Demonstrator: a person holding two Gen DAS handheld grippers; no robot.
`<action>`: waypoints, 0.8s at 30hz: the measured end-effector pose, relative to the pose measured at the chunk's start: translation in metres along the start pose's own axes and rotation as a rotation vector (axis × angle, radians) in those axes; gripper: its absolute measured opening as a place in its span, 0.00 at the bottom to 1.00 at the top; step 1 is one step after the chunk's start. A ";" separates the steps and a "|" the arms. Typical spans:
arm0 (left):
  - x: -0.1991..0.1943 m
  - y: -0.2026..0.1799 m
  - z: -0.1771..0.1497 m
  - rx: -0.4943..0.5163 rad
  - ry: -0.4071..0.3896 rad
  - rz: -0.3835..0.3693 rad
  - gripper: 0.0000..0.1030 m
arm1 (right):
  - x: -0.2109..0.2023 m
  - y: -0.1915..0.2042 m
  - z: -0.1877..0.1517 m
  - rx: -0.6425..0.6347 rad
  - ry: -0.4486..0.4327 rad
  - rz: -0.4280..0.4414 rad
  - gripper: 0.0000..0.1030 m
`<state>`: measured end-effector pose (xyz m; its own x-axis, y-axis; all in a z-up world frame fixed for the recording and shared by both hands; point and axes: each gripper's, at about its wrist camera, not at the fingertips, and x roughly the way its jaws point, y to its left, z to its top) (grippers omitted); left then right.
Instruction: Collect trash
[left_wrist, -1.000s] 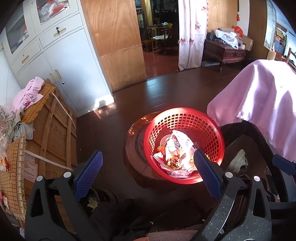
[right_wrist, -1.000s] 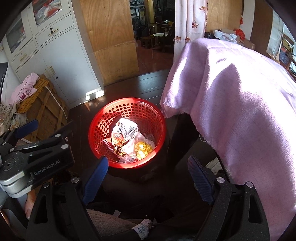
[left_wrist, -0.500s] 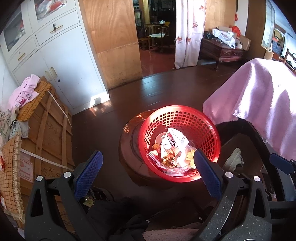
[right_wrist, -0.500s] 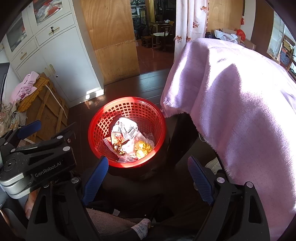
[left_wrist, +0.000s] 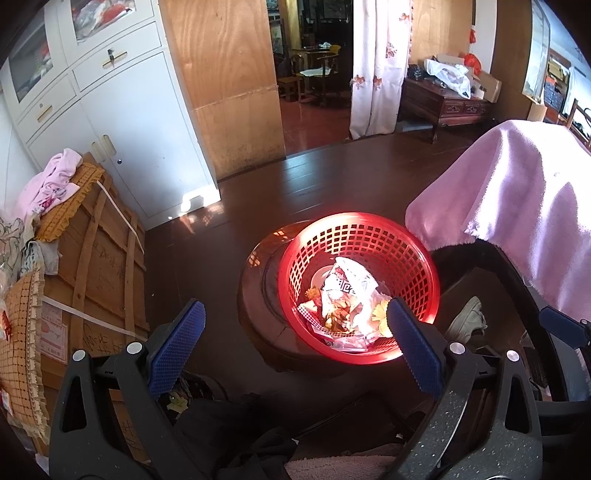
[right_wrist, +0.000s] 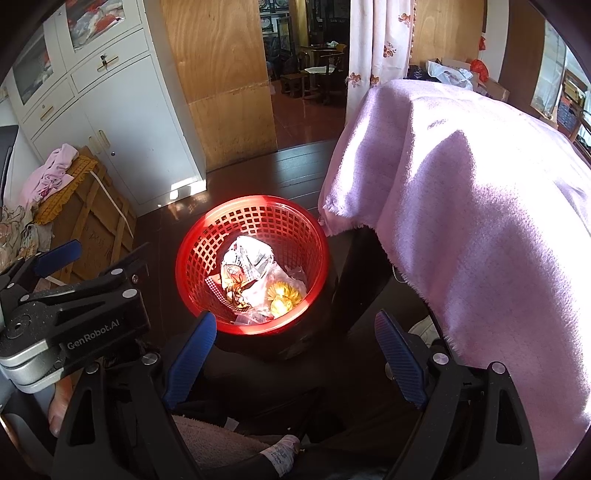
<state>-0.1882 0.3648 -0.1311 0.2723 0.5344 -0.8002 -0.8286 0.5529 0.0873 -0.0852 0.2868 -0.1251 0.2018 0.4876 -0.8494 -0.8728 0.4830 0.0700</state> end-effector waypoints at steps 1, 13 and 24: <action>0.000 0.000 0.000 -0.001 0.000 0.000 0.92 | 0.000 0.000 0.000 0.001 0.001 0.000 0.84; 0.000 0.003 0.002 -0.007 0.001 0.005 0.92 | 0.000 0.000 0.001 0.005 0.003 0.001 0.84; 0.001 0.003 0.002 -0.004 0.003 0.009 0.92 | 0.000 0.000 0.001 0.005 0.003 0.002 0.84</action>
<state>-0.1894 0.3679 -0.1305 0.2629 0.5374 -0.8013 -0.8331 0.5454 0.0924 -0.0851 0.2875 -0.1250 0.1988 0.4862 -0.8510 -0.8709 0.4858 0.0741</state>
